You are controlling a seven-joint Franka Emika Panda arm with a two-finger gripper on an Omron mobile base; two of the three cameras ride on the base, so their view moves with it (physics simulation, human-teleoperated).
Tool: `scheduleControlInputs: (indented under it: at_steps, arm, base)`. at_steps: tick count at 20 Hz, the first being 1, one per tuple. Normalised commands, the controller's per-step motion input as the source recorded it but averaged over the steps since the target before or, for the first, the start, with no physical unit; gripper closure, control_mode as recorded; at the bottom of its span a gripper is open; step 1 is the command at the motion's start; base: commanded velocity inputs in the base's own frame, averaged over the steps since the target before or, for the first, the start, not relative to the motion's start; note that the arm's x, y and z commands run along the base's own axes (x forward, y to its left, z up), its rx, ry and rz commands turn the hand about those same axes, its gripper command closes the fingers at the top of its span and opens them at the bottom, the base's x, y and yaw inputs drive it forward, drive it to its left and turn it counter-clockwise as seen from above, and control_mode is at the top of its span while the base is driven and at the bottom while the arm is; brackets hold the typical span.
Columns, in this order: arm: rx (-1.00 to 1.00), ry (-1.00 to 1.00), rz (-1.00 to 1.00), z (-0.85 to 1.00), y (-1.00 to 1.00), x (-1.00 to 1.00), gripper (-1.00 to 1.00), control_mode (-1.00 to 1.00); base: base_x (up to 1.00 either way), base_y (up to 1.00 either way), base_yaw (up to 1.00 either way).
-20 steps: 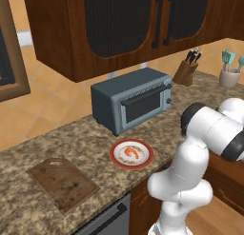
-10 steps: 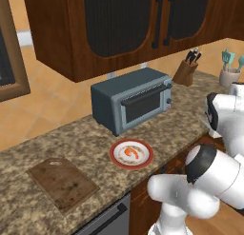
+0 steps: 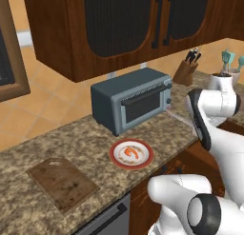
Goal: Pick up the knife from the drawer and place it on the cutting board. Then place the meat from the plate to the cutting board.
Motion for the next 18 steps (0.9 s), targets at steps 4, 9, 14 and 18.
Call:
scheduleControlInputs:
  at_steps: [4, 9, 14, 18]
  arm:
    - [0.04, -0.02, 0.40, 0.11, 1.00, 0.00, 1.00, -1.00]
    - [0.03, -0.01, 0.39, 0.03, 1.00, 0.02, 1.00, -1.00]
    - [0.03, 0.00, 0.29, 0.00, 1.00, 0.32, 1.00, -1.00]
    - [0.04, 0.00, 0.26, 0.02, 1.00, 0.45, 1.00, -1.00]
  base:
    - [0.00, 0.00, 0.00]
    - [0.00, 0.00, 0.00]
    - [0.00, 0.00, 0.00]
    - [0.00, 0.00, 0.00]
